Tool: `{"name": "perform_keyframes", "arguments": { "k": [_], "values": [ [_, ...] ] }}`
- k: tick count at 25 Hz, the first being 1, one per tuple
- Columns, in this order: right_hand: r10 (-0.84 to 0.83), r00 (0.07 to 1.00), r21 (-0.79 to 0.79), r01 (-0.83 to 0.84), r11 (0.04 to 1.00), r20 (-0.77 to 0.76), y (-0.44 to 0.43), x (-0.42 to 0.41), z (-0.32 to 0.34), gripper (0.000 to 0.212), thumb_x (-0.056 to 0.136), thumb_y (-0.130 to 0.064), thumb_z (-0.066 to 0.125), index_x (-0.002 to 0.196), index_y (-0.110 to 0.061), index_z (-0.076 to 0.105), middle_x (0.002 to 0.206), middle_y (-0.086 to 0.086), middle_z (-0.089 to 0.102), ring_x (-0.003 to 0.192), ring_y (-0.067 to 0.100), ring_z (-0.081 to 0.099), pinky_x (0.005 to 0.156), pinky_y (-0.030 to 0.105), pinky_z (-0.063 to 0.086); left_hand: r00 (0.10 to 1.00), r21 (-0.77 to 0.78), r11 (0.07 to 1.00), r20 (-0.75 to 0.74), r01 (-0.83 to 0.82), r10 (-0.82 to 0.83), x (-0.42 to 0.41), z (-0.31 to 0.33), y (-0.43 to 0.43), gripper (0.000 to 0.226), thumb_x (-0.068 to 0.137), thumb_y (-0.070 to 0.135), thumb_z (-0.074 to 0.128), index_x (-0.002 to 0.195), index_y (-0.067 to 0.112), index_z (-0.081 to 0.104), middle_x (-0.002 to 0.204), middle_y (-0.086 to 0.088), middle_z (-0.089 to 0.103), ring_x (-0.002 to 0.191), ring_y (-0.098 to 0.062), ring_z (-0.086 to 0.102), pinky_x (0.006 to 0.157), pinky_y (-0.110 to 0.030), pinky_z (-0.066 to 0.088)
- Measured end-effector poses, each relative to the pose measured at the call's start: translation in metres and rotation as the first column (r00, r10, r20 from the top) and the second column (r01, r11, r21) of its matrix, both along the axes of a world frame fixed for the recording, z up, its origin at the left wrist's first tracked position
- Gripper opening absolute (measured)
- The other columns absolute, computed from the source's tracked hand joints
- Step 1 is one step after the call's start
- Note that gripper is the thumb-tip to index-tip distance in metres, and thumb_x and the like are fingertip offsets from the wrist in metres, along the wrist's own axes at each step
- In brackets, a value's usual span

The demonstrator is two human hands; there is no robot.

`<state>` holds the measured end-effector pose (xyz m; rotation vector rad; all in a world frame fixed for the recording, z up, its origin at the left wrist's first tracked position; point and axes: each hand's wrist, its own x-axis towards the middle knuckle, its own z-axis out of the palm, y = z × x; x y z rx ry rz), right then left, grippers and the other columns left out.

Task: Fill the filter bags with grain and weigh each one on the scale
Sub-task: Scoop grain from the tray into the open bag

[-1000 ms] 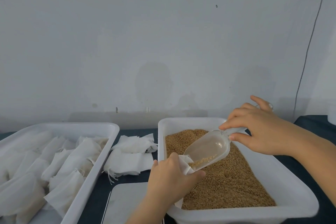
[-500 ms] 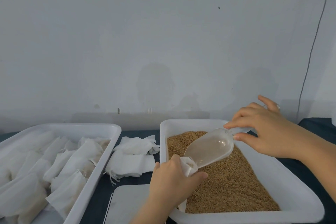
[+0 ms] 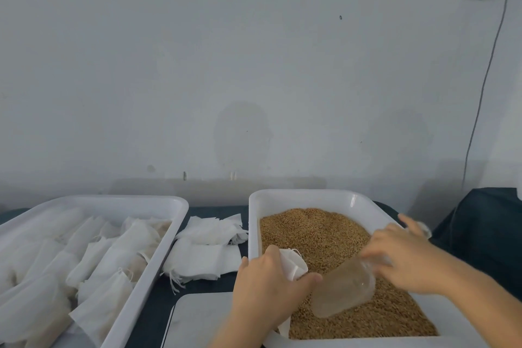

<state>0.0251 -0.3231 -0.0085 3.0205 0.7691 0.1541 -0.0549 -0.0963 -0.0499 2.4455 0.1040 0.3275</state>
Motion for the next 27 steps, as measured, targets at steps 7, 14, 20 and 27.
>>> {"name": "perform_keyframes", "arguments": {
  "k": [7, 14, 20, 27],
  "values": [
    [0.111, 0.981, 0.164, -0.085, 0.983, -0.157, 0.009, -0.002, -0.034, 0.014, 0.091, -0.046, 0.053, 0.095, -0.059, 0.056, 0.097, -0.040, 0.051, 0.105, -0.021, 0.035, 0.115, 0.041, -0.005, 1.000, -0.018, 1.000, 0.002, -0.021, 0.021, 0.001, -0.002, 0.000, 0.049, 0.066, 0.074, 0.052, 0.081, 0.030, 0.037, 0.077, 0.019, 0.046, 0.086, -0.011, 0.046, 0.064, -0.027, 0.031],
    [0.074, 0.984, 0.393, -0.004, 0.919, -0.164, -0.009, -0.005, -0.020, 0.021, 0.090, -0.037, 0.058, 0.096, -0.056, 0.053, 0.101, -0.037, 0.056, 0.106, -0.013, 0.049, 0.112, 0.040, 0.028, 1.000, -0.095, 0.995, -0.016, -0.018, 0.016, 0.002, -0.002, 0.001, 0.049, 0.065, 0.075, 0.053, 0.079, 0.030, 0.038, 0.079, 0.016, 0.048, 0.088, -0.014, 0.051, 0.061, -0.026, 0.036],
    [0.115, 0.992, 0.534, -0.073, 0.843, -0.046, -0.016, -0.010, 0.021, 0.026, 0.087, -0.028, 0.062, 0.098, -0.051, 0.057, 0.102, -0.032, 0.060, 0.099, -0.018, 0.052, 0.100, 0.028, 0.037, 1.000, 0.034, 0.999, 0.016, -0.011, 0.010, 0.001, -0.003, 0.000, 0.049, 0.069, 0.071, 0.056, 0.083, 0.028, 0.037, 0.074, 0.018, 0.045, 0.075, -0.008, 0.049, 0.077, -0.031, 0.040],
    [0.133, 0.970, 0.121, -0.159, 0.980, 0.203, -0.002, -0.017, 0.060, 0.022, 0.091, -0.042, 0.052, 0.105, -0.059, 0.047, 0.105, -0.033, 0.046, 0.108, -0.010, 0.035, 0.113, 0.029, -0.015, 1.000, 0.070, 0.997, 0.023, -0.022, 0.021, 0.004, -0.006, -0.002, 0.047, 0.070, 0.067, 0.055, 0.090, 0.028, 0.039, 0.071, 0.020, 0.041, 0.067, -0.004, 0.041, 0.081, -0.031, 0.040]
  ]
}}
